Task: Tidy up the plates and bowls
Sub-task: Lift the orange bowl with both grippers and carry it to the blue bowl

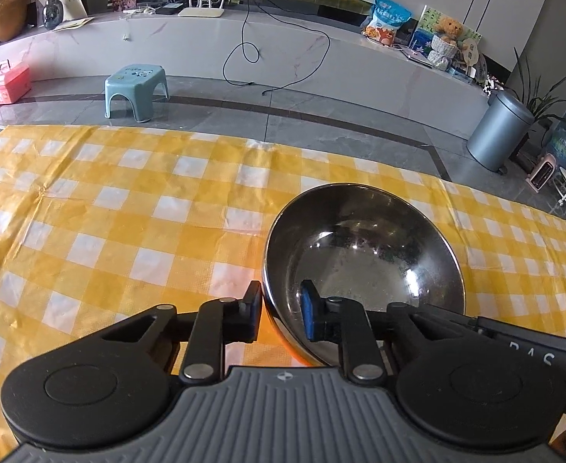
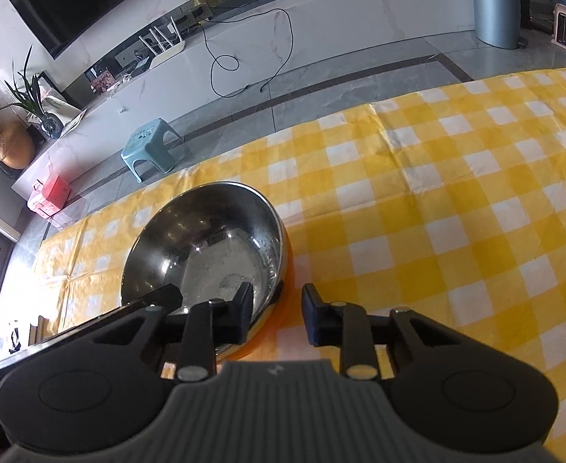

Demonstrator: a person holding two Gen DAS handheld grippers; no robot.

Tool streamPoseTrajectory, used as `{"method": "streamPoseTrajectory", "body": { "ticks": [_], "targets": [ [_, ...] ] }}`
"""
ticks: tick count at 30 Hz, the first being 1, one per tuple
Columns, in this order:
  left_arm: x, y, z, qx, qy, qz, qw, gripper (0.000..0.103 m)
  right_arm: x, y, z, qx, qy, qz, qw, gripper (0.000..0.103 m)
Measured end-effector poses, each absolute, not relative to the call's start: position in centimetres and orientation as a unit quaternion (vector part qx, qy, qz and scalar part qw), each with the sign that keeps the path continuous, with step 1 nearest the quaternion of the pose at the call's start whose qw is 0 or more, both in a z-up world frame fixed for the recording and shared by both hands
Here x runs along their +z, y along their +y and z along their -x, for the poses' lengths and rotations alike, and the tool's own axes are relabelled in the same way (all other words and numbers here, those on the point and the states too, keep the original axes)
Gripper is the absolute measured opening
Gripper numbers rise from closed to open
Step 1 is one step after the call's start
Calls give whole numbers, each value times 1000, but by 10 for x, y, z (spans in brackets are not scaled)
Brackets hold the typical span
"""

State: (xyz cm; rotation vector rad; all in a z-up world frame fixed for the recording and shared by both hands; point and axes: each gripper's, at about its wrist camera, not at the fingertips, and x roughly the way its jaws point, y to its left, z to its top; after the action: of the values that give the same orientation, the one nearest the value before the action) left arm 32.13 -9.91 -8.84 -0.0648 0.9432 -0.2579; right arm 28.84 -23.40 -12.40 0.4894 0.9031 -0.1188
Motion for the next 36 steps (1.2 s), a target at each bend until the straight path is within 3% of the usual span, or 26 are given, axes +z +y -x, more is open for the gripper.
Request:
{"method": "streamPoseTrajectory", "body": {
  "ticks": [12, 19, 36],
  "targets": [
    [-73, -103, -309, -120, 443, 11, 889, 15, -120, -235, -283, -67, 445, -239, 860, 13],
    [-53, -88, -287, -107, 447, 34, 887, 14, -102, -231, -261, -50, 444, -252, 858, 13],
    [7, -43, -165, -105, 409, 67, 904, 14, -42, -198, -124, -17, 383, -261, 886, 11]
  ]
}}
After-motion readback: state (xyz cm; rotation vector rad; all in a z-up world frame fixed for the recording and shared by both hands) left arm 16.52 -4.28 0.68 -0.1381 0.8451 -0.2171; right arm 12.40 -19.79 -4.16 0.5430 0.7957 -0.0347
